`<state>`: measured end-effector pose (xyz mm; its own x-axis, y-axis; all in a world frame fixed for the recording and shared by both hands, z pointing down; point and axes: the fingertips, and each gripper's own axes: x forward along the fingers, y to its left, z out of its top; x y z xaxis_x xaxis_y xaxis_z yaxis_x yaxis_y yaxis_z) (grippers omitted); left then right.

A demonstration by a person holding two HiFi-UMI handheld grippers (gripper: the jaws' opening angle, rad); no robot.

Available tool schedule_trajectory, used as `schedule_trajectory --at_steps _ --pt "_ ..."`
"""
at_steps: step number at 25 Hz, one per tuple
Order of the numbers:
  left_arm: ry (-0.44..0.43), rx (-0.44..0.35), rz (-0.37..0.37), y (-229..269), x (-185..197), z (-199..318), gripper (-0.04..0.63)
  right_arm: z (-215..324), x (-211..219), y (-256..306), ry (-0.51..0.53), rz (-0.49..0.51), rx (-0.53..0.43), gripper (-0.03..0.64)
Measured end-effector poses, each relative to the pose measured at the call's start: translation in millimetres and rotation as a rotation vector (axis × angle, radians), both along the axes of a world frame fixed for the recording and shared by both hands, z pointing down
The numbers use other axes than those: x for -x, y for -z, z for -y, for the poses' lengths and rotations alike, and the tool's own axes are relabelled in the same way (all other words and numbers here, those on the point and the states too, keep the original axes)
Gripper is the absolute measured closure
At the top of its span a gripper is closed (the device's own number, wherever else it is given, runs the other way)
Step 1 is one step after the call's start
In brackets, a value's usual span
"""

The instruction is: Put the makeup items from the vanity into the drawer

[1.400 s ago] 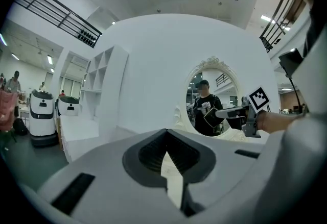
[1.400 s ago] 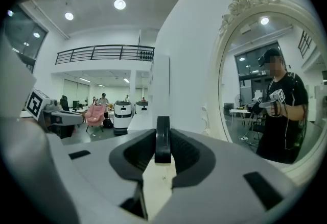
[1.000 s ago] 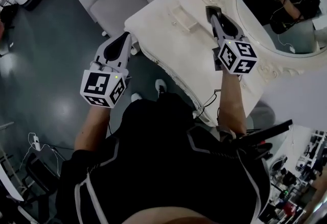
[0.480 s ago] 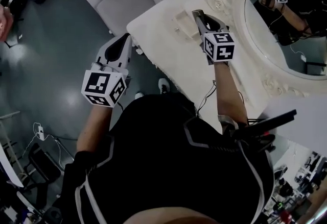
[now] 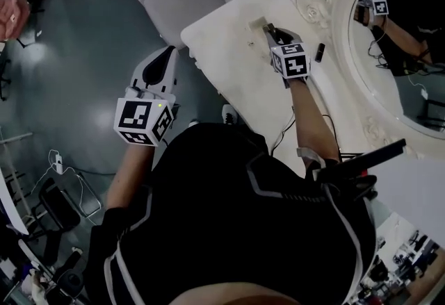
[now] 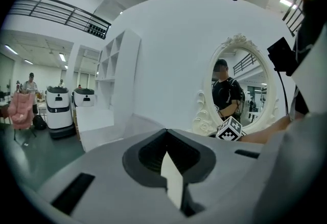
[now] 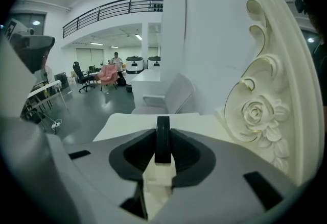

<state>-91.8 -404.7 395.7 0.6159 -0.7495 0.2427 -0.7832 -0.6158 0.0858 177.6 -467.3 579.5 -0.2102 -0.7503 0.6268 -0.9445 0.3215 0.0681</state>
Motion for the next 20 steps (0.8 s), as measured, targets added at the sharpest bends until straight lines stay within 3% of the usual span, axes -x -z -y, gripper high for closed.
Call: schedule_trajectory --at_steps 4,12,20 --pt "0.06 -0.011 -0.006 5.2 14.4 -1.6 0.592 0.9 4.6 -16.5 0.015 -0.002 0.039 0.522" --pt "0.07 0.006 0.019 9.9 27.2 -18.3 0.592 12.2 17.4 -27.1 0.102 -0.044 0.107 0.522" --pt "0.123 0.02 0.024 21.9 57.3 -41.8 0.592 9.8 35.9 -29.4 0.095 -0.091 0.181 0.522"
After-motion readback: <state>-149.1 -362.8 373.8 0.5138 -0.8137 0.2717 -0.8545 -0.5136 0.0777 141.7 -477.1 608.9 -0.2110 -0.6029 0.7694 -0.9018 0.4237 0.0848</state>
